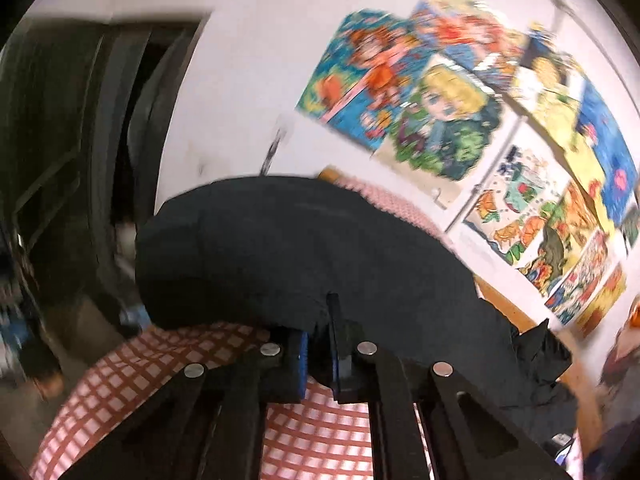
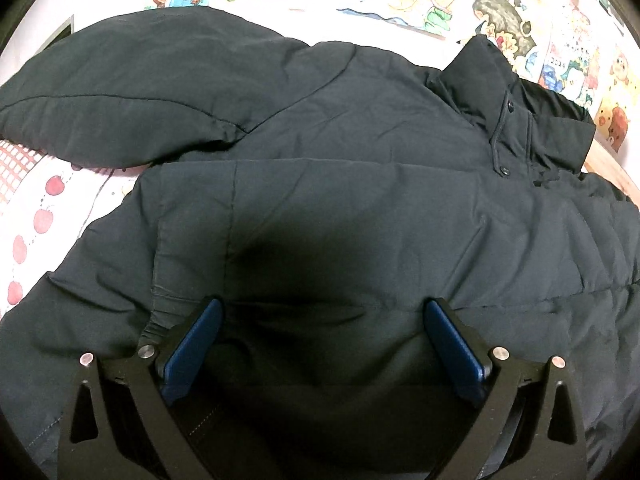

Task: Fold large clothes

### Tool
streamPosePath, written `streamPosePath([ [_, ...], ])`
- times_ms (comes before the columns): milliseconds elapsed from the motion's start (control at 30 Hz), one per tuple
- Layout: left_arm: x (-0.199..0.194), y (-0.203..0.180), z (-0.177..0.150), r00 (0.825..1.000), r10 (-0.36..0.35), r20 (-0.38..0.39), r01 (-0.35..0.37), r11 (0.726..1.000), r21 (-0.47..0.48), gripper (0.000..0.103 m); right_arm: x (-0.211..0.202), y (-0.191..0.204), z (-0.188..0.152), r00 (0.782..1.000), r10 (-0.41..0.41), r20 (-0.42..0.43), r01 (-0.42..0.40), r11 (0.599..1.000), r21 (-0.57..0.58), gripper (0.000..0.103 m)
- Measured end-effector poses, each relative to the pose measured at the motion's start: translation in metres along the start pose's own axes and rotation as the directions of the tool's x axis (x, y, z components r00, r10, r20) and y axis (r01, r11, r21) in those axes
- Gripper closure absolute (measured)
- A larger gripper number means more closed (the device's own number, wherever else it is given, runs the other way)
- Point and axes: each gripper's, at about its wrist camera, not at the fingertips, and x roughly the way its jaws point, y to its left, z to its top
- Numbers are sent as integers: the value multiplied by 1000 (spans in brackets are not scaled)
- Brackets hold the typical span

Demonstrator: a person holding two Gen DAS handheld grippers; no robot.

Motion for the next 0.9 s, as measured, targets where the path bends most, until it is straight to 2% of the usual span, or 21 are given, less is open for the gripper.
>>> streamPosePath([
  [67,-16,-15,4,998,-60,33,59,998,30,96,-7,-3,3,1000,10,3,-10,1000,16,4],
  [133,-29,-30,9,994,-91,56,87,993,83,96,-22,-8,5,1000,28,9,-28,998,47,4],
  [300,-62,-89,20,978,-182,103,151,956,250,97,-66,-52,4,986,164,31,-167,965,201,4],
  [433,-83,-140,18,964,-242,112,188,914,359,97,-92,-84,-11,989,139,45,-146,967,207,4],
  [533,-98,-181,8,951,-292,100,221,870,442,97,-111,-119,-28,991,115,68,-128,962,240,4],
  [667,-110,-240,-17,932,-358,57,273,795,542,97,-129,-163,-47,993,77,94,-101,950,295,4],
  [767,-116,-287,-47,911,-411,0,327,726,605,97,-139,-191,-62,994,33,103,-65,944,324,4],
  [900,-110,-337,-90,887,-451,-96,403,658,637,97,-147,-224,-82,995,-20,100,-16,938,345,4],
])
